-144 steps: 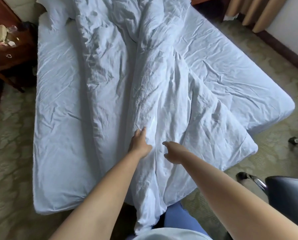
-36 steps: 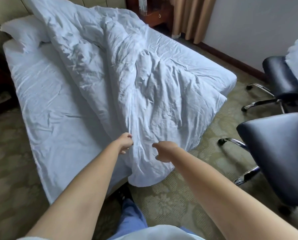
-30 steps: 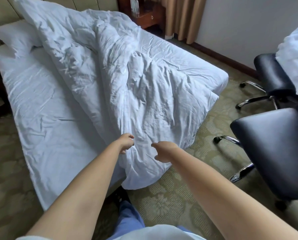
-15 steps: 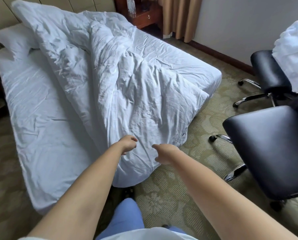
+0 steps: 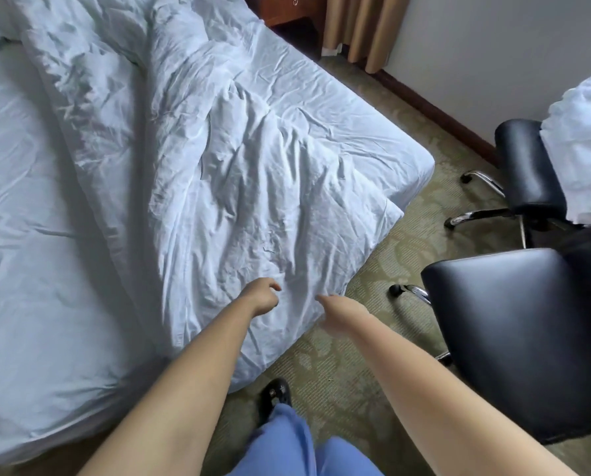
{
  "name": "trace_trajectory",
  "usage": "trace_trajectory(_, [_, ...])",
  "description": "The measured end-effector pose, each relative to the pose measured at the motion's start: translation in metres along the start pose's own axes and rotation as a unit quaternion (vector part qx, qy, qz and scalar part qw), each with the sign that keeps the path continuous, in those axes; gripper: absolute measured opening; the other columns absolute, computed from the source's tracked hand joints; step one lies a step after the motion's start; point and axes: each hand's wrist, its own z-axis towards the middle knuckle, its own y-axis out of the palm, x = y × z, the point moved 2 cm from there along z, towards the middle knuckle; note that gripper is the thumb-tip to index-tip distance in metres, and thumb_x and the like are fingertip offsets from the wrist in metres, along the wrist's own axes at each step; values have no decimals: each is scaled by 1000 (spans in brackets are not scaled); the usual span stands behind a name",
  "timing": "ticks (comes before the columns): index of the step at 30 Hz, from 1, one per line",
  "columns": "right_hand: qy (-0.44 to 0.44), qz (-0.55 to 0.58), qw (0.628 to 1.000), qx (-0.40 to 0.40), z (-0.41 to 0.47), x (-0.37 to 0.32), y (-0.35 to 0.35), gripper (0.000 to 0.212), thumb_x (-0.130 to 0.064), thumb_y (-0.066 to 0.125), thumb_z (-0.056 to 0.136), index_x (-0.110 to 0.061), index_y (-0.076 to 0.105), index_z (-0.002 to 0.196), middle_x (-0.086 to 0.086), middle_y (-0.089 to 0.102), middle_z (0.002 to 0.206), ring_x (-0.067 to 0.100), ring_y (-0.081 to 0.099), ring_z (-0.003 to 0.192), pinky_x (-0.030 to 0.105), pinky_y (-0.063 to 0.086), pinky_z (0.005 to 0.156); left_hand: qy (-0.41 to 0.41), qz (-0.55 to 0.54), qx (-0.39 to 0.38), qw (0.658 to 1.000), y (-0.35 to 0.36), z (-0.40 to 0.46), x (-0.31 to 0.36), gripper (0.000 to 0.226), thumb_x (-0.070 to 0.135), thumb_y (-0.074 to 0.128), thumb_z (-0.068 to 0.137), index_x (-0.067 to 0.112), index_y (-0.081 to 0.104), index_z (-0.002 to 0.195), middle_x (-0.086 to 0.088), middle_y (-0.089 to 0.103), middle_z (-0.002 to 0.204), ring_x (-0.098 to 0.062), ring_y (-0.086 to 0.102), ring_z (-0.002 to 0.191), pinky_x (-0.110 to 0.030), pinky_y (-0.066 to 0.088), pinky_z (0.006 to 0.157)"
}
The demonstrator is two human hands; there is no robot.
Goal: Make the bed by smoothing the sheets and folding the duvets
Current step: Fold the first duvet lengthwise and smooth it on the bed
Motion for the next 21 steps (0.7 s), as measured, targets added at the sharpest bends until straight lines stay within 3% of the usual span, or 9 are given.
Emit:
trace_trajectory(3, [25,24,999,-11,14,32,-8,62,-15,43,94,-22,22,151,3,36,150,22,45,130,34,49,91,4,-9,-12,1000,20,17,22,42,2,41,94,16,53,132,-10,43,144,-27,52,119,-30,44,86])
trace_trajectory(6, [43,63,997,-23,22,60,-10,57,-19,46,96,-19,26,150,5,40,148,23,47,128,33,46,93,0,-4,-30,1000,46,27,37,41,3,41,94,18,52,131,-10,47,139,-25,56,107,-30,45,79])
trace_trajectory(8, [42,93,994,-29,29,78,-13,54,-21,47,96,-18,31,147,6,45,143,24,49,124,33,45,95,-12,-3,-25,1000,62,34,43,41,4,40,94,19,53,130,-9,47,138,-22,55,103,-33,47,83])
trace_trajectory(11, [41,121,991,-51,46,108,-9,55,-21,49,96,-18,29,148,8,45,143,24,50,124,35,45,96,-25,15,17,999,82,47,51,41,4,41,93,18,52,131,-8,44,142,-25,53,115,-36,48,89])
trace_trajectory(15, [47,183,980,-68,80,154,-5,58,-22,51,96,-14,29,149,7,45,144,22,50,122,28,42,92,-52,37,85,994,117,67,63,41,4,43,92,18,51,130,-3,37,145,-29,58,104,-31,44,74])
trace_trajectory(18, [67,269,959,-55,105,181,-11,55,-21,51,95,-7,33,145,9,48,139,21,52,107,27,40,84,-57,43,115,991,149,87,70,40,2,49,88,18,55,124,-3,42,138,-27,52,114,-32,46,87])
trace_trajectory(21, [88,356,930,-36,134,198,-10,50,-21,55,94,-3,40,138,12,50,135,25,53,114,34,42,93,-40,52,133,989,175,112,76,49,-3,54,84,21,52,128,-2,36,141,-26,51,115,-40,50,89])
